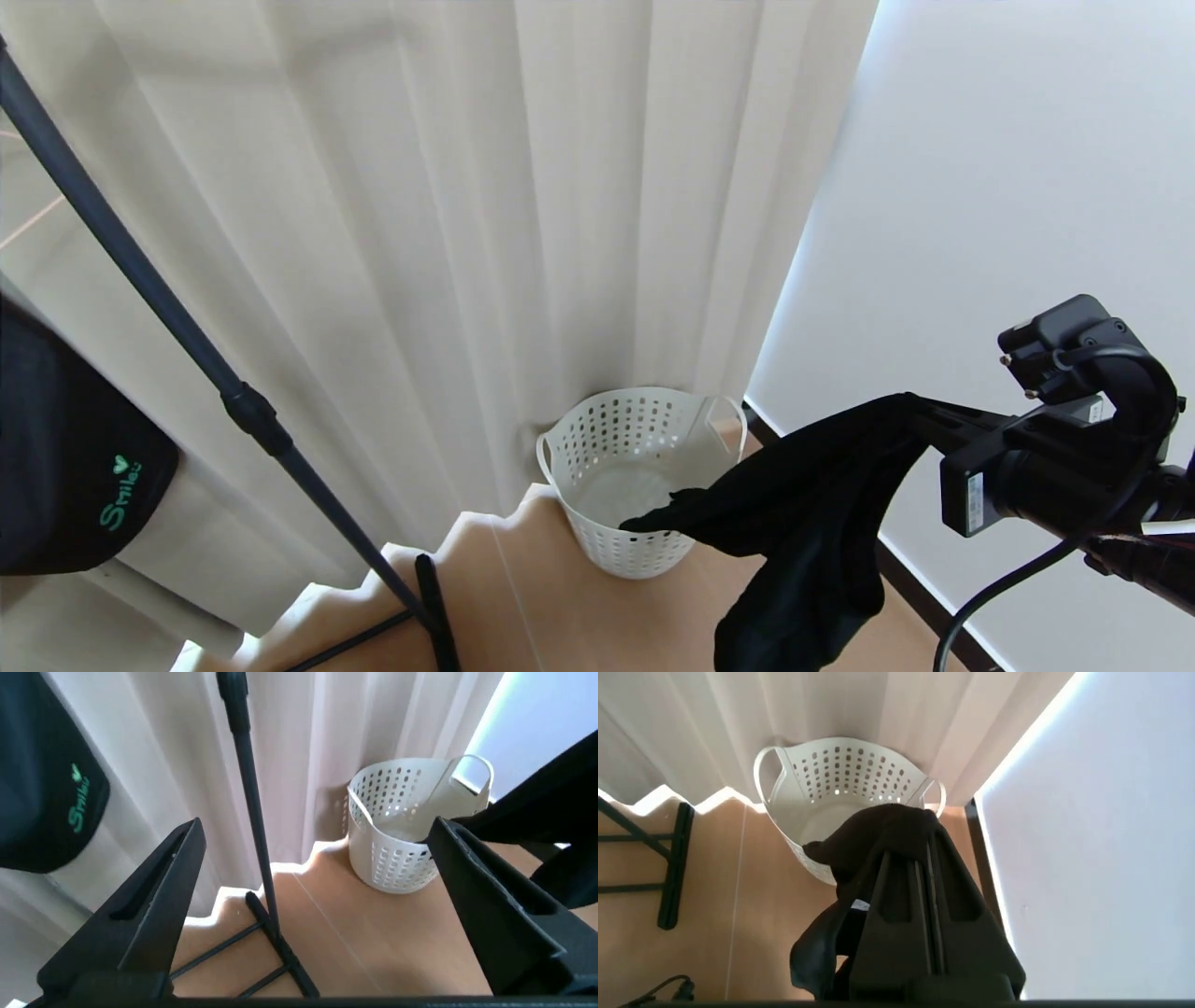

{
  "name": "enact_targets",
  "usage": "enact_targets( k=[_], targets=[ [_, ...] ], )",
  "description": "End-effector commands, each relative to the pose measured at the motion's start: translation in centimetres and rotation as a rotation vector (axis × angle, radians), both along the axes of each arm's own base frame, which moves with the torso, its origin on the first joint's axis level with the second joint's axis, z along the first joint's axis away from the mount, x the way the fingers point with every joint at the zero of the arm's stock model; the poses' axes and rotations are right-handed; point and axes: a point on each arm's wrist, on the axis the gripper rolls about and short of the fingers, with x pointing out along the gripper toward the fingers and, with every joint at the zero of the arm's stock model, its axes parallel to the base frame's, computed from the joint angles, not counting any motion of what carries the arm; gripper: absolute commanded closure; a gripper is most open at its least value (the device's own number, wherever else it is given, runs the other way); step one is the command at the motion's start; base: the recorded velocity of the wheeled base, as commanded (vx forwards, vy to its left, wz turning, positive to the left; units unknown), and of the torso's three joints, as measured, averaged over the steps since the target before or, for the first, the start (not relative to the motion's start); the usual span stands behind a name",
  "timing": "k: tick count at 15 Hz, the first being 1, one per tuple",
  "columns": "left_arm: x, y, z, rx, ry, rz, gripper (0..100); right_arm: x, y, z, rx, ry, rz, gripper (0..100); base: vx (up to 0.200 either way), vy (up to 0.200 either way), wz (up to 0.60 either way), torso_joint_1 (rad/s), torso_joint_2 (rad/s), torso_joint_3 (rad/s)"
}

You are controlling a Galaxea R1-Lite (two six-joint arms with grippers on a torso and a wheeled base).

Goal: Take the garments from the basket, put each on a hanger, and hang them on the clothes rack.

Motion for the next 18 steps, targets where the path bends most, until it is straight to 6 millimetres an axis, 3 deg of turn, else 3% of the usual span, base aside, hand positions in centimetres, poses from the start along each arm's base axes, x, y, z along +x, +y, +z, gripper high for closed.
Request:
enact_targets(
  k=[1, 7, 18],
  targets=[
    [0.01, 0.0, 0.01, 0.001, 0.001, 0.0, 0, 0.07, 0.05, -0.08, -0.003, 0.003, 0.001, 100, 0.0, 0.0, 0.0, 0.183, -0.49, -0.124],
    [0.01, 0.0, 0.01, 0.001, 0.001, 0.0, 0, 0.05, 0.04, -0.24, -0.004, 0.009, 0.0, 100, 0.0, 0.0, 0.0, 0.199, -0.52, -0.134],
    [0.01, 0.0, 0.01, 0.001, 0.001, 0.0, 0, 0.04, -0.01, -0.21, -0.005, 0.007, -0.001, 100, 0.0, 0.0, 0.0, 0.231, -0.53, -0.295]
  ],
)
